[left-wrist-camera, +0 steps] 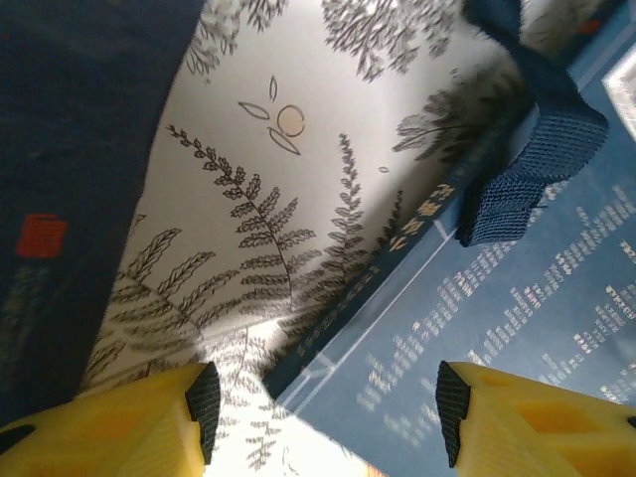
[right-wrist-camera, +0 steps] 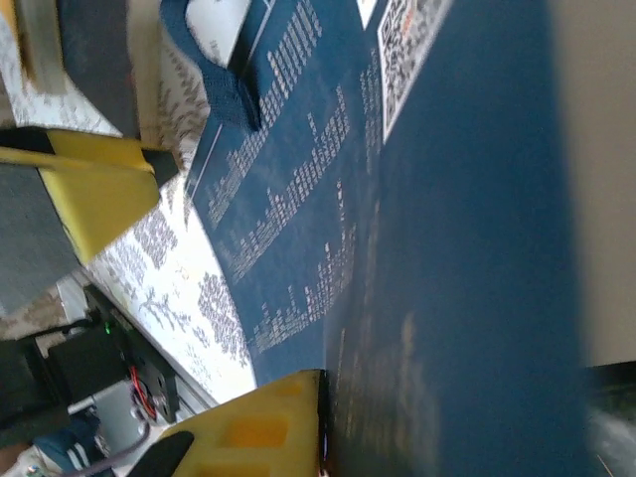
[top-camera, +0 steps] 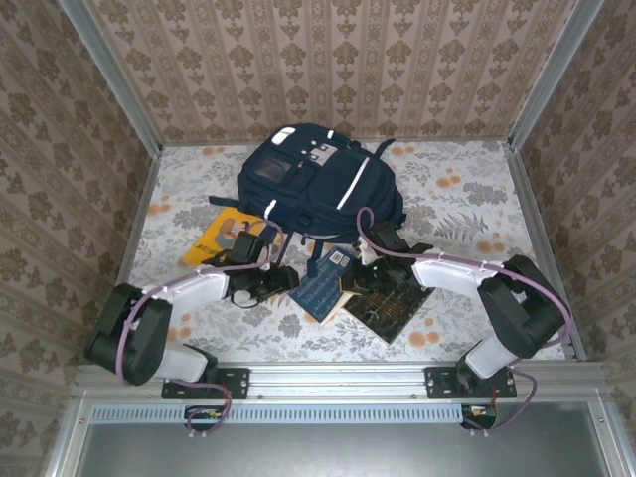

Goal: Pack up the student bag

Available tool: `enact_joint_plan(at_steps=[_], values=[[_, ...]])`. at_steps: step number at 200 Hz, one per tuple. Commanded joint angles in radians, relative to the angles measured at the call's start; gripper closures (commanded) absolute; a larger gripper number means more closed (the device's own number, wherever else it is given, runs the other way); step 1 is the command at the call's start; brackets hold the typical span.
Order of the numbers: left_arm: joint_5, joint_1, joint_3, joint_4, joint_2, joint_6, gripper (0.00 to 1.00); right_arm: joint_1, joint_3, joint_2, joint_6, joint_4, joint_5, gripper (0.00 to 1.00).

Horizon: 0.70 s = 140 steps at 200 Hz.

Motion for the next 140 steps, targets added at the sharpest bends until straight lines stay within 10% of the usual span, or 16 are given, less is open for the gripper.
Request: enact_joint_plan(at_steps=[1, 66, 140], values=[[-0.002, -0.020, 0.002, 0.103, 0.065, -0.018, 0.38, 0.000, -0.004, 0.060, 0.065, 0.085, 0.025, 0.84], [0.032, -0.053, 0.016, 0.173, 0.155, -0.042, 0.43, -0.014, -0.011, 0.117, 0.238, 0.244, 0.106, 0.54], [0.053, -0.071, 0.012, 0.153, 0.098, -0.039, 0.46, -0.006, -0.027, 0.214, 0.359, 0.442, 0.065, 0.82]])
